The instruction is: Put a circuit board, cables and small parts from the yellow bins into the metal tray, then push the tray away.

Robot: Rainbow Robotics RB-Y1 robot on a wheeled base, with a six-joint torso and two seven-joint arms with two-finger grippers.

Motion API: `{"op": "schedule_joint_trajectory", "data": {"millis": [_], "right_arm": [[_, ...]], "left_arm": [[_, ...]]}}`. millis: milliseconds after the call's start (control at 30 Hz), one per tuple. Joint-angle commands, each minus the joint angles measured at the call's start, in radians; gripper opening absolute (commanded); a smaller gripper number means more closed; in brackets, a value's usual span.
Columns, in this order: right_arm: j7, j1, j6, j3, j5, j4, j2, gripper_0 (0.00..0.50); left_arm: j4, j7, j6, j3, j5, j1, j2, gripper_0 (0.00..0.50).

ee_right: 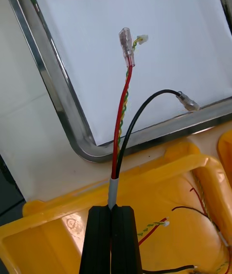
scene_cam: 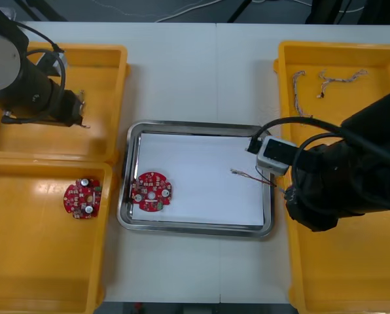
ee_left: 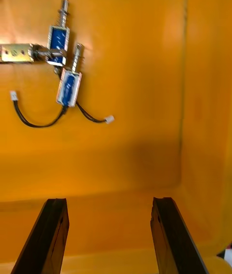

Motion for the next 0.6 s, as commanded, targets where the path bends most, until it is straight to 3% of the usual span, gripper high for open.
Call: {"op": "schedule_joint_trajectory", "data": {"millis": [33, 433, 600], "right_arm": [[0.019, -0.141, 0.003, 0.144, 0.037, 0.064, 0.034, 0.000], [0.030, -0.276, -0.008, 0.369, 0.143, 0.259, 0.184, 0.000], [0.041, -0.279, -0.067, 0.417, 0.178, 0.311, 0.201, 0.000]], "left_arm": [[0.039, -0.033, -0.078, 0.051, -0.016, -0.042, 0.042, 0.500], [0.164, -0.161, -0.228, 0.046, -0.040, -0.042, 0.004, 0.500], [0.214, -0.221, -0.270, 0.046, -0.040, -0.045, -0.015, 0.500]]}}
